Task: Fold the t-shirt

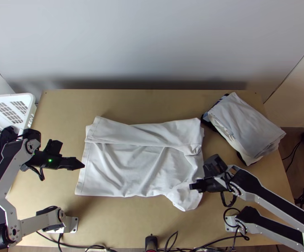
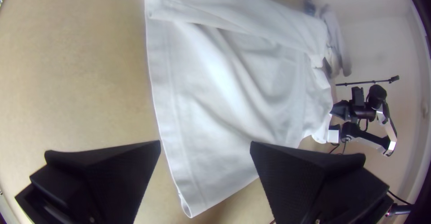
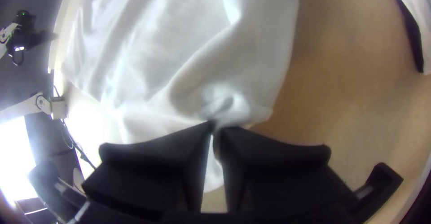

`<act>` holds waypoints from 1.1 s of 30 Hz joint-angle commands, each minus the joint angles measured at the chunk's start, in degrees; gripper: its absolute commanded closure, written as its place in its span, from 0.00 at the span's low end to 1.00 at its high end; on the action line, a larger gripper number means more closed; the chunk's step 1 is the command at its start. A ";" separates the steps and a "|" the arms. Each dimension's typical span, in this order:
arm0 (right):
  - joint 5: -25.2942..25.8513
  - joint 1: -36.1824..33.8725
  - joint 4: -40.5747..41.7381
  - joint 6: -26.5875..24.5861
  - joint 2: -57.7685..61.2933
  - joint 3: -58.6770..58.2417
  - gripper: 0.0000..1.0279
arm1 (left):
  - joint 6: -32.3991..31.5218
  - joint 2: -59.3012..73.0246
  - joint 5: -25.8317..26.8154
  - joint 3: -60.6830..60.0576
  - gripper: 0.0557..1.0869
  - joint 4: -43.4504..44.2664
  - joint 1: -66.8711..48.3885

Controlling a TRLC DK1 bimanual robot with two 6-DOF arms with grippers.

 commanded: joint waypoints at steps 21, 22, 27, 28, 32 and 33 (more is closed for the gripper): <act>13.84 -12.91 32.93 12.32 27.11 18.75 0.97 | -1.00 0.30 0.08 -3.42 0.06 2.43 -1.66; 15.42 -13.18 33.29 12.32 29.22 19.98 0.97 | -1.43 0.30 0.08 -3.51 0.06 2.69 -2.10; 16.04 -13.70 28.19 11.17 31.24 21.47 0.52 | -1.35 0.21 -0.01 -2.63 0.06 2.78 -1.92; 14.37 -13.62 25.46 10.82 29.39 21.39 0.52 | -1.08 0.21 -0.01 -2.54 0.06 2.69 -1.13; 10.50 -9.66 7.09 12.84 21.84 24.20 0.45 | 0.50 0.30 -0.01 -2.80 0.06 2.52 1.16; 9.27 -7.99 2.26 13.11 20.96 25.52 0.44 | 0.67 0.30 -0.01 -2.98 0.06 2.52 1.24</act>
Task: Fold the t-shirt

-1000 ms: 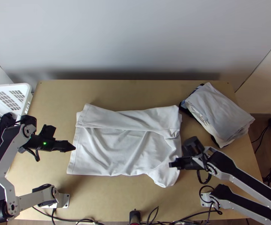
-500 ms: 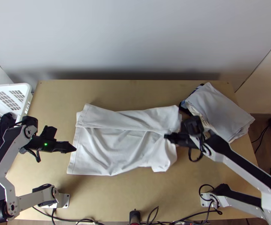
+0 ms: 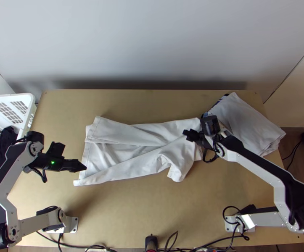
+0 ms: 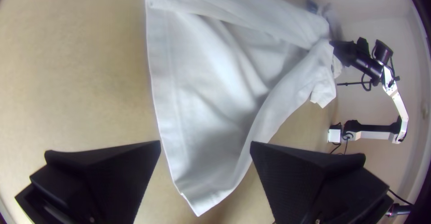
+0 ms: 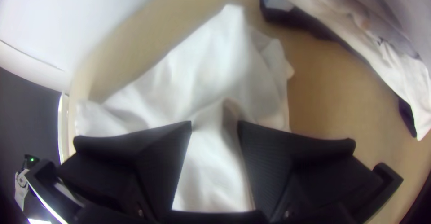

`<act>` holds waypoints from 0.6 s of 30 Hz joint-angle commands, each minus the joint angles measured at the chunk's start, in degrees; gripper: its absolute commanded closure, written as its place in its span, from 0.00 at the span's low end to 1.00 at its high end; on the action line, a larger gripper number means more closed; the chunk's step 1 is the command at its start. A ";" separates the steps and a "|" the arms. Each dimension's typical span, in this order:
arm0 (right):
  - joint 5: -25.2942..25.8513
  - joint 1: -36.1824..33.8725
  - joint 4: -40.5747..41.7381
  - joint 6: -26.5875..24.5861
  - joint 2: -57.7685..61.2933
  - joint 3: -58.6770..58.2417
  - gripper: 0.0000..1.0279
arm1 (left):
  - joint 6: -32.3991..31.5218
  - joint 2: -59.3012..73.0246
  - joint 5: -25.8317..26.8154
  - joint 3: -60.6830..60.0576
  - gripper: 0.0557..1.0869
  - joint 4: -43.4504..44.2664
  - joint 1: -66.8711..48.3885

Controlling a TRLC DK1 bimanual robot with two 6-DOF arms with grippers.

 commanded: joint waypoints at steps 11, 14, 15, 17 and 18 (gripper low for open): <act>-4.77 24.64 -34.94 -3.86 -11.56 4.14 0.40 | 0.32 0.01 0.08 0.65 0.06 -0.06 0.45; -4.77 25.61 -33.27 -3.86 -9.54 2.73 0.40 | 0.14 -0.08 0.08 0.92 0.06 -0.06 0.36; -4.77 25.96 -32.39 -3.86 -8.83 2.38 0.40 | 0.06 -0.08 0.08 1.01 0.06 -0.06 0.36; -4.77 26.31 -29.93 -4.30 -7.08 1.59 0.40 | -0.21 -0.17 0.08 1.36 0.06 -0.06 0.36; -4.77 26.57 -28.34 -5.09 -6.37 1.15 0.40 | -0.38 -0.17 0.08 1.53 0.06 -0.15 0.36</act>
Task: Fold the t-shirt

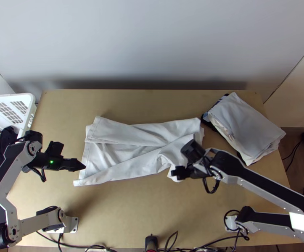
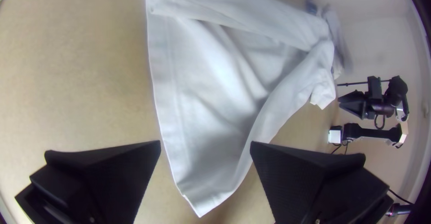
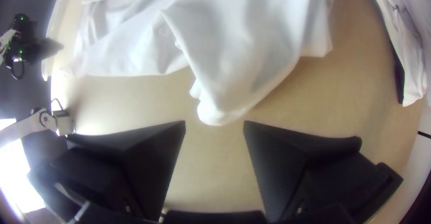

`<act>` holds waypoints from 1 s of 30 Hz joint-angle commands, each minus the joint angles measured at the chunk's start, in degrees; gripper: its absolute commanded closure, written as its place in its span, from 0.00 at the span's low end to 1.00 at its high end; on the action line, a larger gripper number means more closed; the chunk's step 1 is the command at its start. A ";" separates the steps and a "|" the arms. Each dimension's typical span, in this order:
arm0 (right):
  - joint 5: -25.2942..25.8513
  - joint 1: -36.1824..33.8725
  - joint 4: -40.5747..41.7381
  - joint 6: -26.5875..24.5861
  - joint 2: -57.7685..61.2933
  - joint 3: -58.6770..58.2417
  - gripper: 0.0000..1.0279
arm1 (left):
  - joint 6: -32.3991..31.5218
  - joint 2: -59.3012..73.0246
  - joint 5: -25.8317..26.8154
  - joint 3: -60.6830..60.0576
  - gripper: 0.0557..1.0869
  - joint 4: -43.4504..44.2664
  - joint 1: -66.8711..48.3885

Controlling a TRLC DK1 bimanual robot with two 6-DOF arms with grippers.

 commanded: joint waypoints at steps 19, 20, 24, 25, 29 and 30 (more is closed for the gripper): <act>-4.93 0.48 5.86 -5.11 -4.69 1.28 0.97 | 1.02 -0.08 -0.05 1.08 0.06 -0.63 3.92; -7.21 0.57 2.61 -4.94 -6.09 3.56 0.97 | 1.02 0.19 -0.05 1.08 0.06 -0.63 3.92; -18.38 1.45 -6.97 -4.50 -11.45 9.98 0.97 | 0.50 0.63 0.12 0.90 0.06 -0.46 2.52; -21.54 1.97 -8.56 -4.58 -12.77 11.21 0.97 | 0.06 0.63 0.21 0.90 0.06 -0.19 1.81; -32.26 4.61 -10.93 -3.97 -16.29 14.20 0.97 | -1.26 0.63 0.47 0.99 0.06 0.51 0.23; -34.99 4.96 -12.16 -3.88 -16.55 14.55 0.97 | -1.26 0.63 0.47 0.99 0.06 0.51 0.14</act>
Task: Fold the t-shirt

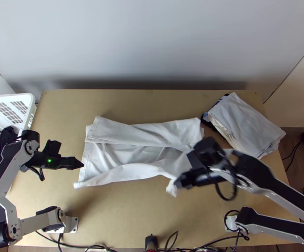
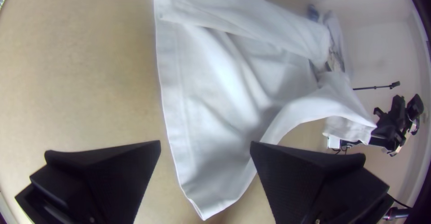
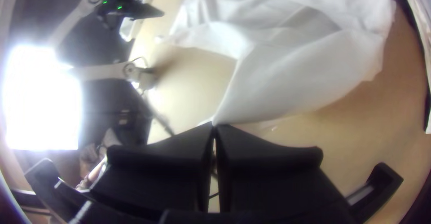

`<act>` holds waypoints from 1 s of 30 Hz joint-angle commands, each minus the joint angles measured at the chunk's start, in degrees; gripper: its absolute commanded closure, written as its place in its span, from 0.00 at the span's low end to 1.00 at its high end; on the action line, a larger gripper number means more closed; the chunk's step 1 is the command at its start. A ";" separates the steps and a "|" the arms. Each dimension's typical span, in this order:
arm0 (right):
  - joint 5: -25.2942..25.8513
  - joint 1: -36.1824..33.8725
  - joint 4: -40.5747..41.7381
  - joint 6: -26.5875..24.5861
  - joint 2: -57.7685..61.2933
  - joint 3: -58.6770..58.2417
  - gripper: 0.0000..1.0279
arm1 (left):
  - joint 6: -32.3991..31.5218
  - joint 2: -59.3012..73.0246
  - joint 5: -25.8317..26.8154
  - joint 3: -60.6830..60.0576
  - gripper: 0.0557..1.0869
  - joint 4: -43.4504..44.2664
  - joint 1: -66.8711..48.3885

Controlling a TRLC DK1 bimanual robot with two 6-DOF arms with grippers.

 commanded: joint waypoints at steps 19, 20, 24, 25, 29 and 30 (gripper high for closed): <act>-25.62 -5.95 -11.57 -2.78 1.39 -5.23 0.08 | -0.01 -0.65 0.12 2.03 0.06 -1.45 0.86; -25.62 -7.35 -12.89 -2.78 1.48 -5.40 0.06 | 0.52 -0.65 0.21 2.55 0.06 -2.15 1.21; -24.65 -15.88 -12.89 -2.61 1.21 -8.57 0.05 | 3.86 -0.65 0.03 4.13 0.06 -6.63 2.18; -24.22 -18.34 -12.45 -3.93 0.95 -10.15 0.05 | 4.12 -0.65 -0.05 4.13 0.06 -7.07 2.18; -23.69 -23.79 -9.90 -7.09 0.95 -16.21 0.05 | 4.47 -0.12 -1.99 4.05 0.06 -9.00 2.09; -23.69 -23.88 -9.55 -7.79 0.60 -17.79 0.05 | 4.39 0.23 -3.75 4.13 0.06 -10.32 1.56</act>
